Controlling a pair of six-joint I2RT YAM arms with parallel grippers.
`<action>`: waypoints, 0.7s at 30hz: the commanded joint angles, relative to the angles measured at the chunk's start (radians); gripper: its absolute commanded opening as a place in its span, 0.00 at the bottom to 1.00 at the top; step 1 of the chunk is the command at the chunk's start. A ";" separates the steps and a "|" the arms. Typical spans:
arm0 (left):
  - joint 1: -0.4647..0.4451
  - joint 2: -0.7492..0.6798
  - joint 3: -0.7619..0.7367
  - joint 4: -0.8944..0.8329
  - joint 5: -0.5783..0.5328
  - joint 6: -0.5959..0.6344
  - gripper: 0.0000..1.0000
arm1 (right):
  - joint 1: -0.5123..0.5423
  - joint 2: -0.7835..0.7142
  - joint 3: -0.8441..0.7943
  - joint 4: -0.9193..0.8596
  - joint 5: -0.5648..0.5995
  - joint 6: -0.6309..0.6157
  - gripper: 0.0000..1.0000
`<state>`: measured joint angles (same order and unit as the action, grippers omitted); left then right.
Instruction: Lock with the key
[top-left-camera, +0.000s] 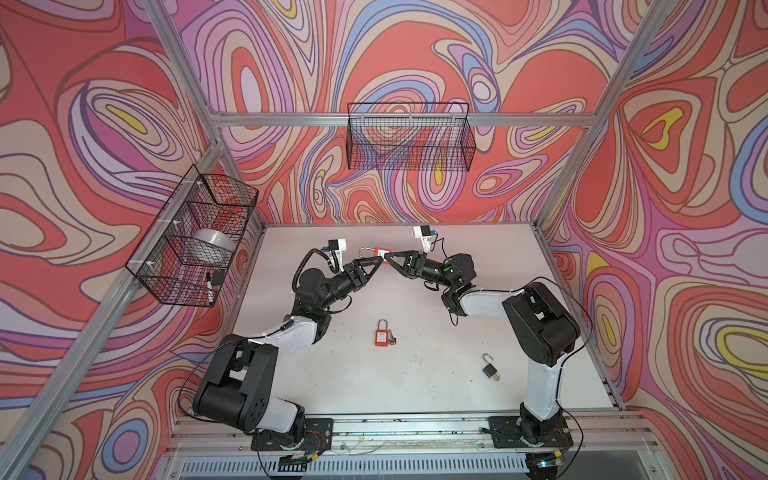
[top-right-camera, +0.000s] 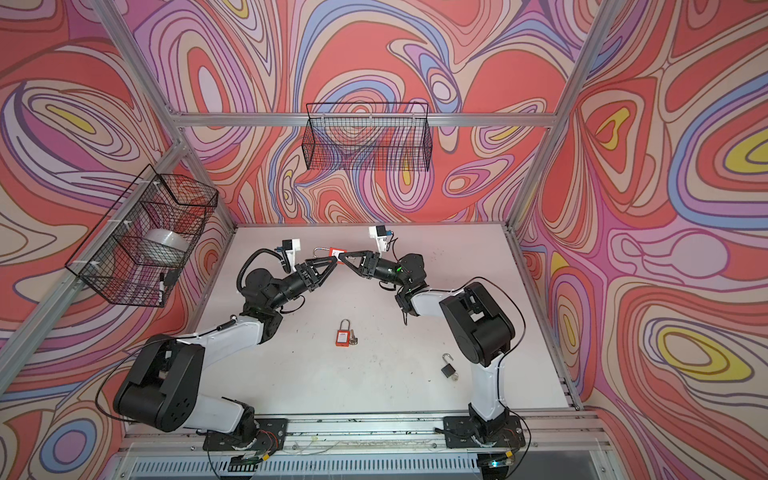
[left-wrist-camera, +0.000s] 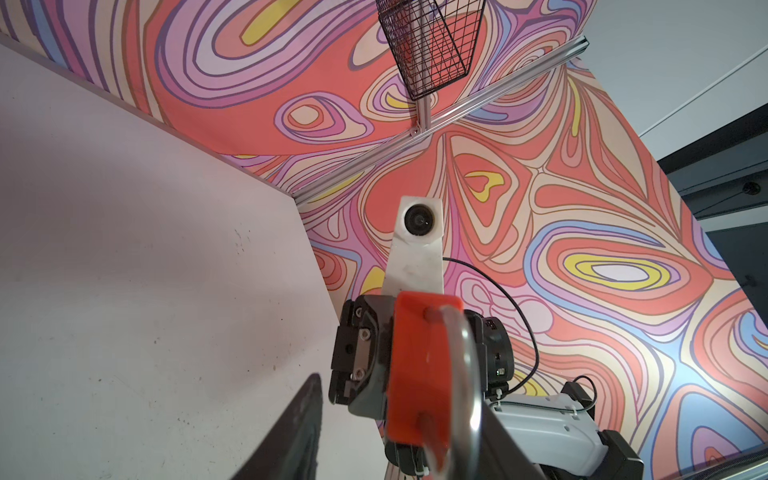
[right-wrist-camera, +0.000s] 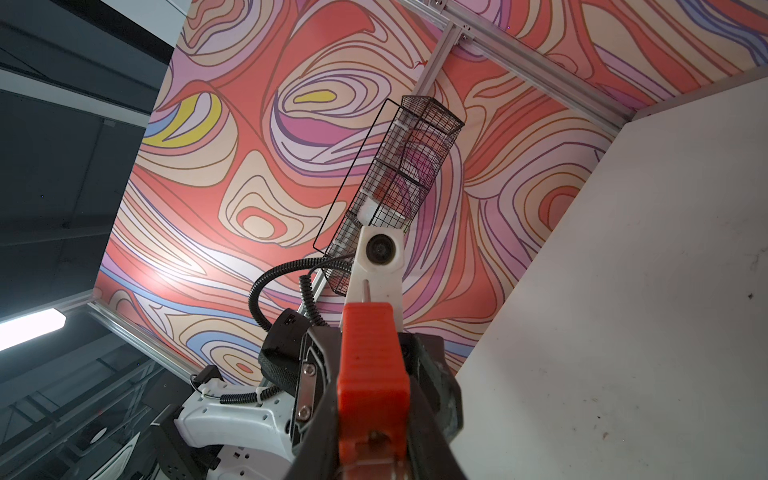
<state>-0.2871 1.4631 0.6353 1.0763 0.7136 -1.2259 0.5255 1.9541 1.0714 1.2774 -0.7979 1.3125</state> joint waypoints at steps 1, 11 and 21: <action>-0.001 0.012 0.033 0.084 -0.008 -0.012 0.48 | 0.005 -0.007 -0.014 0.005 0.009 -0.030 0.00; -0.003 0.039 0.053 0.115 -0.009 -0.033 0.00 | 0.006 -0.017 -0.033 -0.026 0.008 -0.059 0.00; -0.002 0.023 0.053 0.108 -0.009 -0.031 0.00 | -0.021 -0.054 -0.083 -0.028 0.035 -0.075 0.58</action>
<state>-0.2874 1.5002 0.6567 1.1049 0.7052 -1.2419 0.5209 1.9331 1.0122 1.2400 -0.7738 1.2545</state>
